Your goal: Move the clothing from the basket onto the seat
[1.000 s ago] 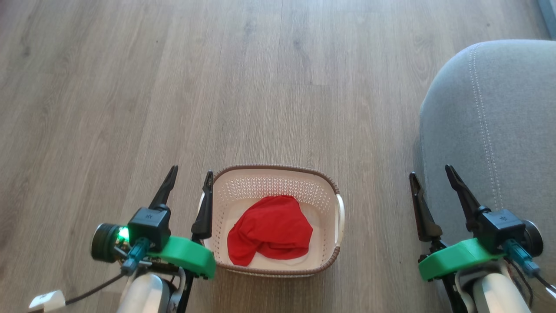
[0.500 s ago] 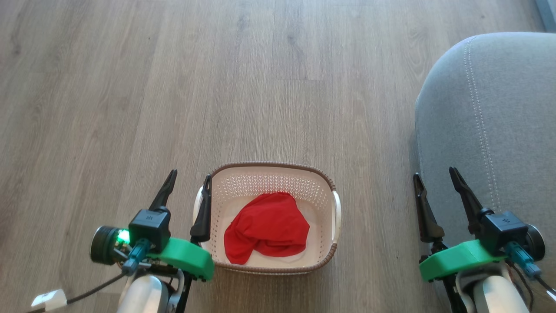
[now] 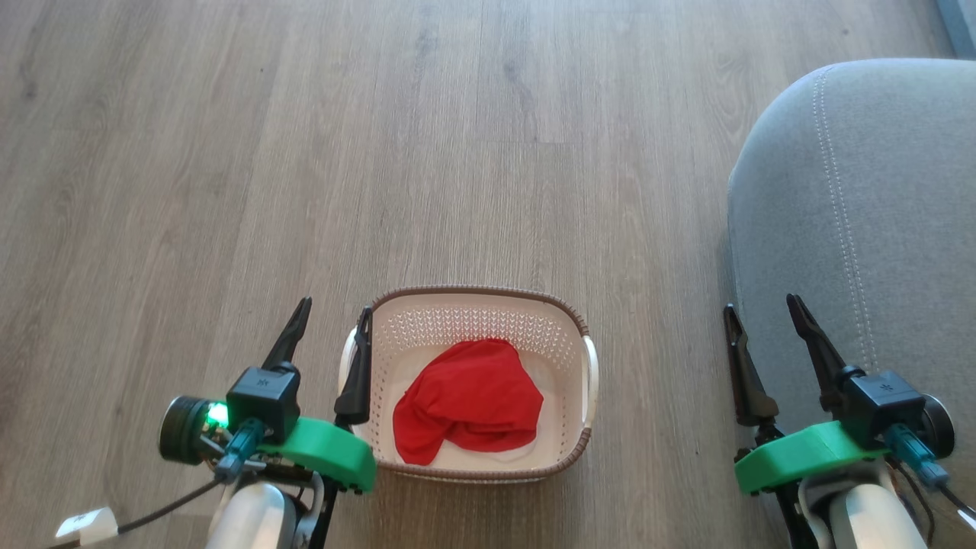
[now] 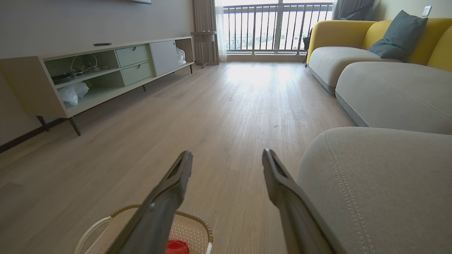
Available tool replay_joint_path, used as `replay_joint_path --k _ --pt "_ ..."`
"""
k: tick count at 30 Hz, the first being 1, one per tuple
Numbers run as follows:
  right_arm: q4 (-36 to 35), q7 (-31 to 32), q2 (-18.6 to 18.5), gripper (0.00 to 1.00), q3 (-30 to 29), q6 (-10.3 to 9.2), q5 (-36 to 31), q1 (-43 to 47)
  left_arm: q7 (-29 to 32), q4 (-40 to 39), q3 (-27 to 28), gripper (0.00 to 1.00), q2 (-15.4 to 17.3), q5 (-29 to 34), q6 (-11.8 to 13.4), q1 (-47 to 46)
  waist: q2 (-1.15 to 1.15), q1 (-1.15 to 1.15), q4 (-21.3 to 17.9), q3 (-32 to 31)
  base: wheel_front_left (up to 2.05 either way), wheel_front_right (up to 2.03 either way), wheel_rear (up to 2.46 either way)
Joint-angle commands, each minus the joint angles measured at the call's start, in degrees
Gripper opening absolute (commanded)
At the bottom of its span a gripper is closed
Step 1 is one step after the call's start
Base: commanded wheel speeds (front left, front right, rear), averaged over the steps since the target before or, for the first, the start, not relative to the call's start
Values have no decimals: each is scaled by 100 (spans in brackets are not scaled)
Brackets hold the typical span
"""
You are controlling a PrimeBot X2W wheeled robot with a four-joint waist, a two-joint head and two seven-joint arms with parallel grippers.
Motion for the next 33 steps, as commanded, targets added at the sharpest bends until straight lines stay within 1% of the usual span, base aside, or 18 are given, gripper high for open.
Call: replay_joint_path --k 1,13,21,26,30,33 --pt "-172 -36 16 100 143 -1 28 -92 -28 -193 184 100 -3 41 -10 -119 0 0 3 9 0 0 0" --pt "-171 -36 17 100 120 -1 77 -94 -28 -191 184 100 -3 41 -32 -159 0 0 5 88 0 0 0" --pt "-182 -36 17 100 46 -1 164 -198 -28 -78 159 100 -3 55 -165 -263 0 0 -71 375 0 0 0" --pt "-150 -36 17 100 -125 -1 96 -332 -28 88 169 100 -3 119 -333 -452 0 0 -220 893 0 0 0" --pt "-192 -36 17 100 -162 -1 27 -487 -28 305 117 100 8 341 -537 -766 0 0 -344 1508 0 0 0" --pt "-279 -36 17 100 -153 -1 -11 -652 -28 557 12 100 81 515 -649 -1032 0 0 -484 2022 0 0 0"
